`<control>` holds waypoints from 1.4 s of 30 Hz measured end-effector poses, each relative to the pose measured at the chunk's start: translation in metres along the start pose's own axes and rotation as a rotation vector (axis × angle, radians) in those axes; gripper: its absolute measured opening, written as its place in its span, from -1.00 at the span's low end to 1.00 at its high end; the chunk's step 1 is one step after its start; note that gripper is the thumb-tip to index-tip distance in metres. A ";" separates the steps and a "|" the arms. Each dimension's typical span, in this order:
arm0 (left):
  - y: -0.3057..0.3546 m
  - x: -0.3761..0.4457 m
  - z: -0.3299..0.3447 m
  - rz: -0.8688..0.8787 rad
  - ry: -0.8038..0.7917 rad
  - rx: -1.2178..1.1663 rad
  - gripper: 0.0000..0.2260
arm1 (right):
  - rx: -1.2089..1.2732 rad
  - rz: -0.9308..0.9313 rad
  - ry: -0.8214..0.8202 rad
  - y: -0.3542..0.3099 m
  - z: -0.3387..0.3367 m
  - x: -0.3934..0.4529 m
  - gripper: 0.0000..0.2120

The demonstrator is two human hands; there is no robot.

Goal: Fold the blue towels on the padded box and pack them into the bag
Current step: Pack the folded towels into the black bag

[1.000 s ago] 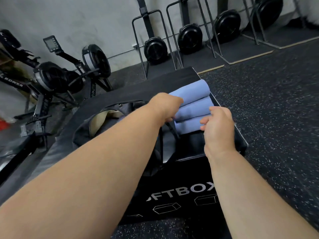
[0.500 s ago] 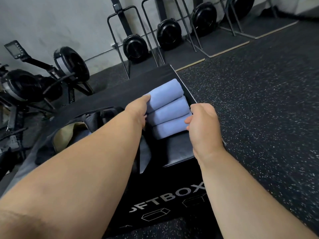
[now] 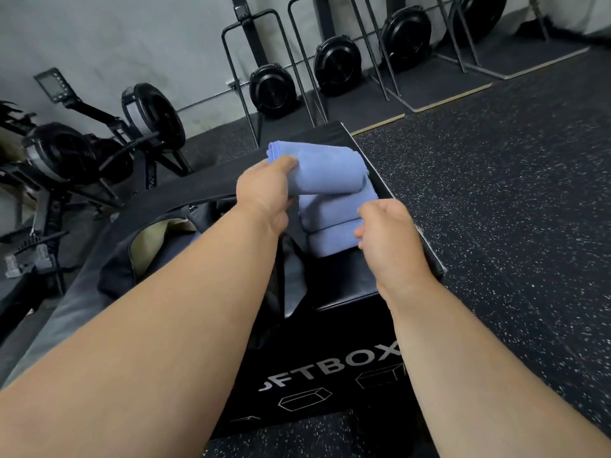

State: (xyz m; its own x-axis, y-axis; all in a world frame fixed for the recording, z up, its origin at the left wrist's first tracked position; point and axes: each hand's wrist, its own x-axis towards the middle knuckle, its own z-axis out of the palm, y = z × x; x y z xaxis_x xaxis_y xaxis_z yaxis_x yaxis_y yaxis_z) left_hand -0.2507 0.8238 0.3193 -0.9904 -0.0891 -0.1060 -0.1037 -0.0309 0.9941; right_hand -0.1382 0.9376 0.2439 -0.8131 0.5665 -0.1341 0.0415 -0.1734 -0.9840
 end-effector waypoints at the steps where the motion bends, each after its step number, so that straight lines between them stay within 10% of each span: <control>1: 0.007 -0.007 -0.009 0.054 -0.018 0.024 -0.85 | -0.023 -0.028 0.003 -0.002 0.002 -0.003 -0.77; 10: 0.067 -0.079 -0.133 0.184 -0.312 0.262 -0.80 | -0.247 -0.452 -0.231 -0.018 0.044 -0.059 -0.45; 19: 0.078 -0.102 -0.219 0.151 -0.448 0.162 -0.56 | 0.057 -0.273 -0.837 -0.020 0.092 -0.116 -0.34; 26: 0.055 -0.097 -0.257 0.057 -0.202 0.089 -0.45 | -0.034 -0.315 -0.779 -0.021 0.119 -0.140 -0.37; 32: 0.009 -0.104 -0.282 -0.093 -0.300 0.097 -0.59 | -0.173 -0.300 -0.758 -0.019 0.141 -0.154 -0.47; 42: -0.003 -0.070 -0.294 0.110 -0.018 0.116 -0.85 | -1.230 -0.529 -0.593 -0.044 0.121 -0.145 -0.66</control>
State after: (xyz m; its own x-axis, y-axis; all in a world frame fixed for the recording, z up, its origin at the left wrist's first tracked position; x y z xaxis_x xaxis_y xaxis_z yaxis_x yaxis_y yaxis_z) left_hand -0.1536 0.5372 0.3175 -0.9977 -0.0677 0.0035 -0.0028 0.0930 0.9957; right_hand -0.0924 0.7653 0.3212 -0.9927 -0.1155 0.0348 -0.1194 0.8994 -0.4205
